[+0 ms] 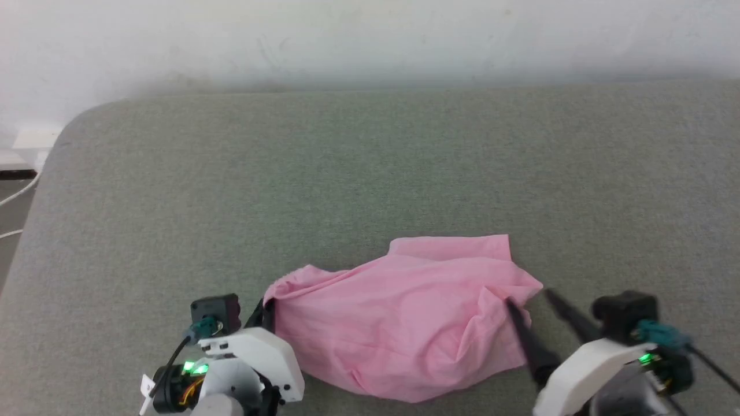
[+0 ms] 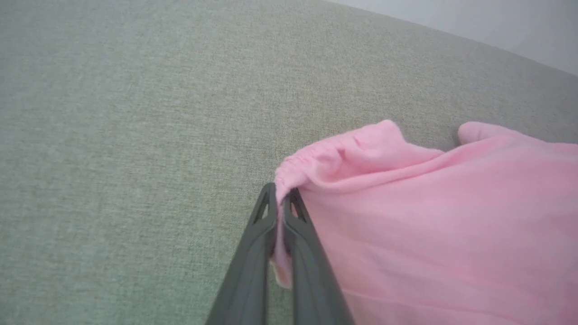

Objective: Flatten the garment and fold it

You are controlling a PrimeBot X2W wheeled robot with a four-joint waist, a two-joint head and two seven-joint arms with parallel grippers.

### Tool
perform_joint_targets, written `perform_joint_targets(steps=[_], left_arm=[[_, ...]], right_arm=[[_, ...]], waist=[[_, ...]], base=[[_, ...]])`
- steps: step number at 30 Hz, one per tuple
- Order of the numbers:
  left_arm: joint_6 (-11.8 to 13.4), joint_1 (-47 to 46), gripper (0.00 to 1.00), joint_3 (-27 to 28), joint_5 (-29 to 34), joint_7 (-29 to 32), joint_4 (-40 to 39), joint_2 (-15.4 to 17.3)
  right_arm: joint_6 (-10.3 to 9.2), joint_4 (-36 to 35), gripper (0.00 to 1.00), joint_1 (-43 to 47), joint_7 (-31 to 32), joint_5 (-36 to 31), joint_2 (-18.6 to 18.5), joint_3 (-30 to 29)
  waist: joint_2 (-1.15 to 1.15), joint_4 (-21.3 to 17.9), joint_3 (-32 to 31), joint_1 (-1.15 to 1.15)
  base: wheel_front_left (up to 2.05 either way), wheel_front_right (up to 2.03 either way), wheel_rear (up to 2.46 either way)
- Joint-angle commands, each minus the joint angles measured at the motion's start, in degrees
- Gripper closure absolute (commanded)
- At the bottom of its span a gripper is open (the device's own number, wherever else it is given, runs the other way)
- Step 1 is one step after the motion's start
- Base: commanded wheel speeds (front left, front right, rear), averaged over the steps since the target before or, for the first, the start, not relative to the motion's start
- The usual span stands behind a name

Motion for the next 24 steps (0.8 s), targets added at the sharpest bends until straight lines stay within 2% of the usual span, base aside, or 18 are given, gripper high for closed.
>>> perform_joint_targets(steps=[1,5,12,13,14,15,16,20,24], left_arm=[[0.5,0.9,1.00,0.4,-0.3,-0.4,-0.4,0.0],[1.1,2.2,1.00,1.2,-1.2,-1.2,-1.3,-0.1],[0.8,2.2,1.00,0.5,-2.0,-1.8,-1.5,-0.4],[0.8,2.2,1.00,0.4,-2.1,-1.8,-1.4,-0.5],[0.7,2.1,1.00,0.2,-2.1,-1.8,-1.3,-0.5],[0.7,2.0,1.00,0.1,-2.2,-1.9,-1.3,-0.6],[0.7,1.9,1.00,0.0,-2.2,-2.0,-1.2,-0.6],[0.6,1.6,1.00,-0.1,-2.6,-2.5,-1.0,-0.7],[0.1,1.2,1.00,0.6,-3.6,-4.5,-2.1,-0.8]], right_arm=[[-0.05,-0.4,0.00,0.7,0.6,0.9,0.3,1.3],[-0.05,-1.5,0.00,2.1,4.7,2.4,0.3,4.7],[-0.05,-0.1,0.00,0.4,10.6,0.8,0.3,4.5],[-0.05,0.5,0.18,-0.2,11.9,0.8,0.3,5.0],[-0.05,1.0,0.52,-0.6,12.9,0.9,0.3,5.2],[-0.05,1.2,0.72,-1.1,13.9,0.9,0.3,6.0],[-0.05,1.2,1.00,-1.5,14.5,0.7,0.3,6.6],[-0.05,-0.4,1.00,-2.2,13.9,0.8,0.3,5.7],[-0.05,-4.4,1.00,-1.3,12.0,2.1,0.3,1.7]], waist=[[0.01,0.9,-0.1,-0.01],[0.01,2.2,0.2,-0.01],[0.01,3.5,0.9,-0.01],[0.01,3.6,1.0,-0.01],[0.01,3.8,1.0,-0.01],[0.01,3.9,1.0,-0.01],[0.01,4.0,1.1,-0.01],[0.01,4.4,0.9,-0.01],[0.01,4.5,0.4,-0.01]], base=[[0.00,0.00,0.00],[0.00,0.00,0.00],[0.00,0.00,0.00],[0.00,0.00,0.00],[0.00,0.00,0.00],[0.00,0.00,0.00],[0.00,0.00,0.00],[0.00,0.00,0.00],[0.00,0.00,0.00]])
